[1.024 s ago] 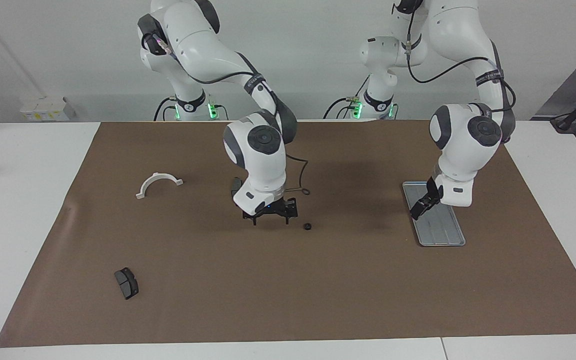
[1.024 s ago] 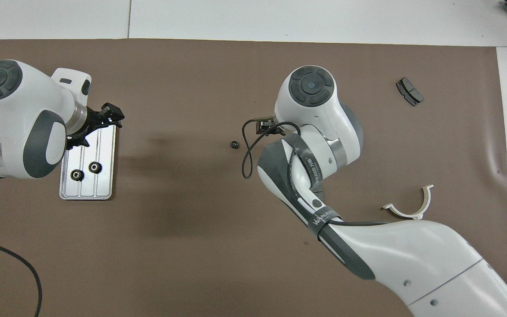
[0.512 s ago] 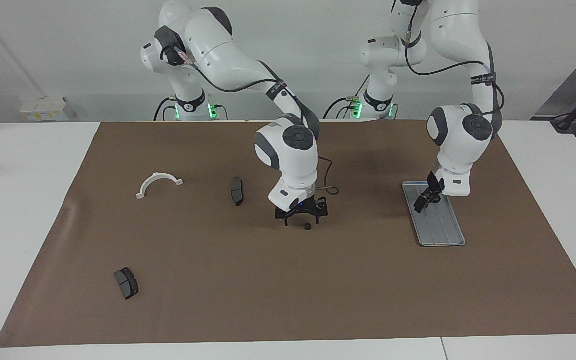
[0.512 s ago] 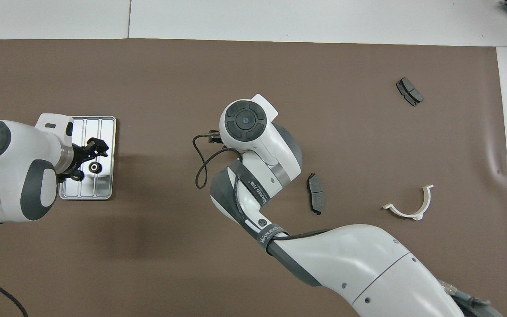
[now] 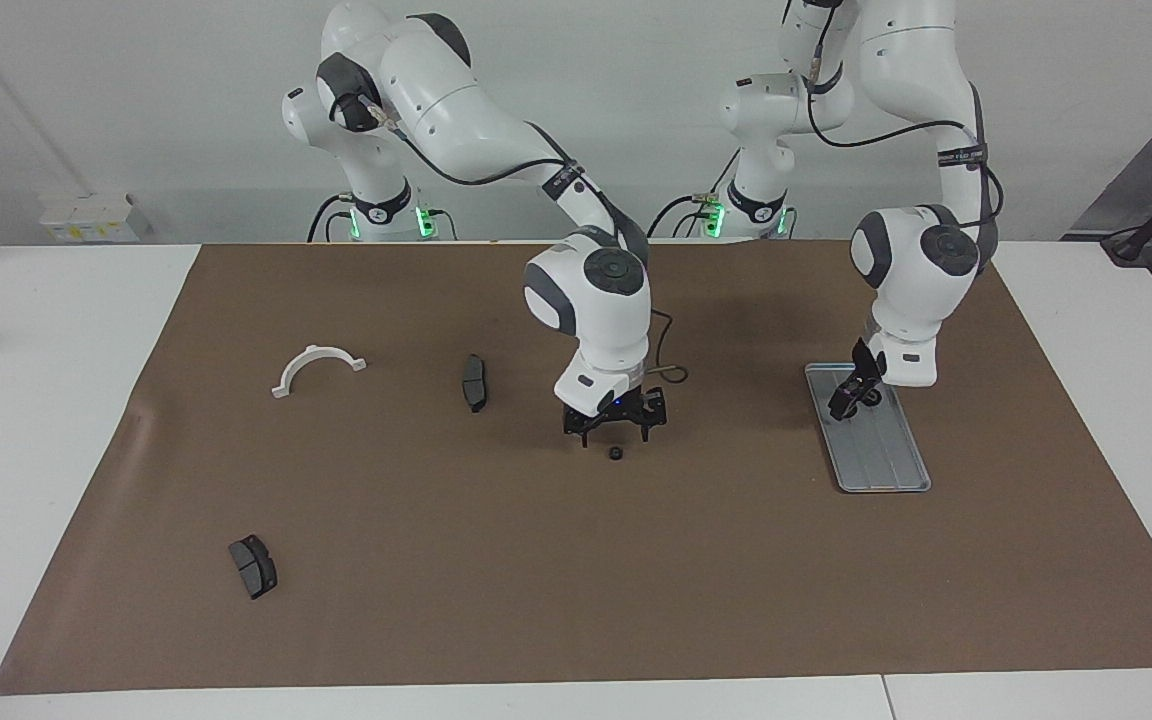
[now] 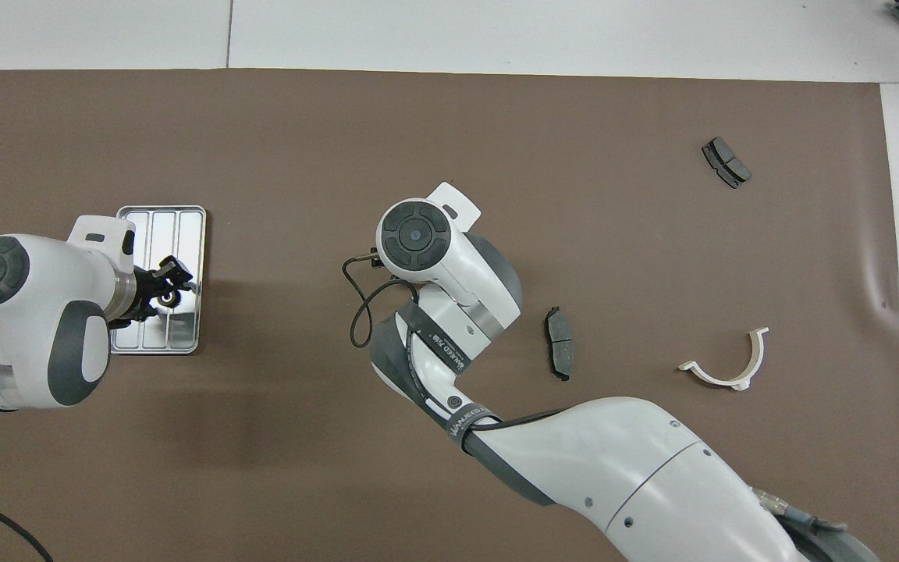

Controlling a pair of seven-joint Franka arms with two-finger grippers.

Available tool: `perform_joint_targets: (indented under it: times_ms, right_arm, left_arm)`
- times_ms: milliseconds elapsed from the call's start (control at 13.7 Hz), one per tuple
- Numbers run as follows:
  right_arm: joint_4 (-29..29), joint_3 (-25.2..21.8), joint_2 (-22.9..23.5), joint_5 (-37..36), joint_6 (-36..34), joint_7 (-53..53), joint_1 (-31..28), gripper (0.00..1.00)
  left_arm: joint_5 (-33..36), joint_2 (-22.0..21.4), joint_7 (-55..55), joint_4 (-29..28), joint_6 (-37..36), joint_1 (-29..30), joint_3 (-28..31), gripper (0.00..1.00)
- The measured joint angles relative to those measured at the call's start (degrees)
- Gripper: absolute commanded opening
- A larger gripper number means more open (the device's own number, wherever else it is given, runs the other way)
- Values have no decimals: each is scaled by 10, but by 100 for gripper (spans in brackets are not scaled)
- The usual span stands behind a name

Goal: Place bearing gear from tray to pile
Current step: 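Grasp the center gear with the right gripper while the left grasps another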

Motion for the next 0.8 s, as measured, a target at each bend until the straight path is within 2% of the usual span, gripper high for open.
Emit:
perform_joint_targets:
  times_ms: [146, 512, 805]
  right_arm:
    - [0, -2, 1, -1, 9, 0, 0, 93]
    - [0, -1, 1, -1, 17, 0, 4, 54]
    - [-3, -2, 1, -2, 17, 0, 5, 29]
  left_arm:
    - [0, 0, 0, -2, 3, 0, 0, 60]
    - [0, 0, 1, -5, 17, 0, 0, 60]
    - [0, 0, 19, -7, 22, 0, 0, 60]
